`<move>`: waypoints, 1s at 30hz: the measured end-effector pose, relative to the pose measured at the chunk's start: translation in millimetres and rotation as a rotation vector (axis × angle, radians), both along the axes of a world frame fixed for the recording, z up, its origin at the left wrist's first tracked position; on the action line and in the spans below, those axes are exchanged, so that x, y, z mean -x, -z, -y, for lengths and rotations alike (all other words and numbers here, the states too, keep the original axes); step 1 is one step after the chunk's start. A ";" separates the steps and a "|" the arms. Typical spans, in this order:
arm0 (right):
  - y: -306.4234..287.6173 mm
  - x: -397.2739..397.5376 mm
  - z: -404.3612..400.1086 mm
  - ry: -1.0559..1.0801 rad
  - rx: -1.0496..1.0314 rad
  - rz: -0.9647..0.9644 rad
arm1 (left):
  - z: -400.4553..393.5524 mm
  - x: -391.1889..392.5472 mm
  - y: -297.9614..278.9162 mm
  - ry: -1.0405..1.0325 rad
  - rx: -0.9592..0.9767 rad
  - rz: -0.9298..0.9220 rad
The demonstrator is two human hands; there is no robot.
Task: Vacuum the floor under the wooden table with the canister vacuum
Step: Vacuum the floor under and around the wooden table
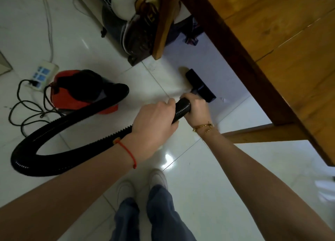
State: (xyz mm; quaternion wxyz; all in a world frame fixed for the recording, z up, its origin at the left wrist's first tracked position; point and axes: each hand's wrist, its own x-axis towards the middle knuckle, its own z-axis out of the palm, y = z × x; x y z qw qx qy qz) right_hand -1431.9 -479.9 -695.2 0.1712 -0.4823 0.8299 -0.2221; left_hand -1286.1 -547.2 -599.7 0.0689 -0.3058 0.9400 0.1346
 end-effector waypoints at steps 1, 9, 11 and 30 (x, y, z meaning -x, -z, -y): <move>-1.4 -0.9 -1.1 -0.022 -0.022 0.013 | 0.2 -0.4 -3.2 -0.021 -0.041 0.018; -18.9 -7.5 -9.9 -0.266 -0.260 0.018 | 17.0 -12.2 -4.8 -0.296 -1.013 0.241; -21.9 -10.1 -7.8 -0.286 -0.298 -0.013 | 12.0 -14.9 -2.3 -0.321 -1.089 0.210; 65.0 69.6 35.0 -0.015 -0.019 -0.258 | 46.7 57.9 95.9 -0.045 -0.311 -0.230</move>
